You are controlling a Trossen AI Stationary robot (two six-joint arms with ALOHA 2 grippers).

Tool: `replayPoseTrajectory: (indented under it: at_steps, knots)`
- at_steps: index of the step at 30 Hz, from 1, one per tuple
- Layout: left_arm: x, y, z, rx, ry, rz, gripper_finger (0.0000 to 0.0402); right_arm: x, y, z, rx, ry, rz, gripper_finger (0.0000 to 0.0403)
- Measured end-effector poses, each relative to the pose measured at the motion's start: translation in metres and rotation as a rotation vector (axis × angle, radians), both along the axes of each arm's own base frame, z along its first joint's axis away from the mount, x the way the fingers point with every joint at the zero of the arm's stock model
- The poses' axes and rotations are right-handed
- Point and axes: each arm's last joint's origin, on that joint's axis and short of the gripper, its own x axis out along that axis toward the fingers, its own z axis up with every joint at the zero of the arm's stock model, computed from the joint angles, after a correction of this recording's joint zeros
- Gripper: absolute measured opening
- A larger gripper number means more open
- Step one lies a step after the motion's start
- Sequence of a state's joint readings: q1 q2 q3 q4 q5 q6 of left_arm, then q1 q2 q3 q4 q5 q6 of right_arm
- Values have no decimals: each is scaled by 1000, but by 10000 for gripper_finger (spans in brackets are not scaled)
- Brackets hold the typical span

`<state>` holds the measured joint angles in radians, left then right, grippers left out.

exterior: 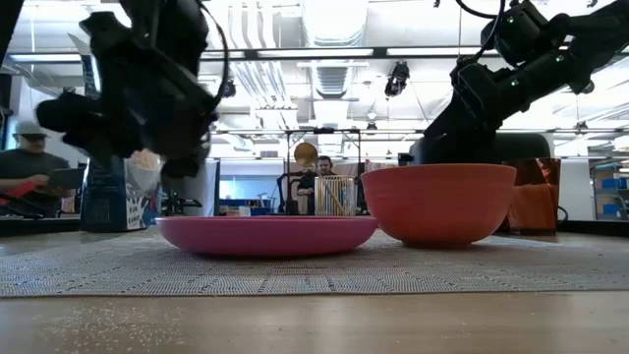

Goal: Arrange a breakfast setting
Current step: Put the orange cup on the gray table mat to the top left of the orange bowl

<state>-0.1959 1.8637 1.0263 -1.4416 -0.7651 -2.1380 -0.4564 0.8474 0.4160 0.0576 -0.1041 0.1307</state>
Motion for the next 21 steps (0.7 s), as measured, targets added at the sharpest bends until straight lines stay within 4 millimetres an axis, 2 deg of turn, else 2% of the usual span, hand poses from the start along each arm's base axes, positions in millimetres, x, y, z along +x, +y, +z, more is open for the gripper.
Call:
replayPoseTrajectory:
  at_steps: [7, 13, 17, 21]
  knots:
    - [22, -3, 14, 2, 33, -190, 359, 0, 0, 0, 0, 0, 0, 311]
    - [41, -17, 46, 57, 22, -425, 357, 0, 0, 0, 0, 0, 0, 311]
    - [44, -30, 59, 66, -14, -540, 357, 0, 0, 0, 0, 0, 0, 311]
    - [42, -44, 61, 67, -86, -623, 357, 0, 0, 0, 0, 0, 0, 311]
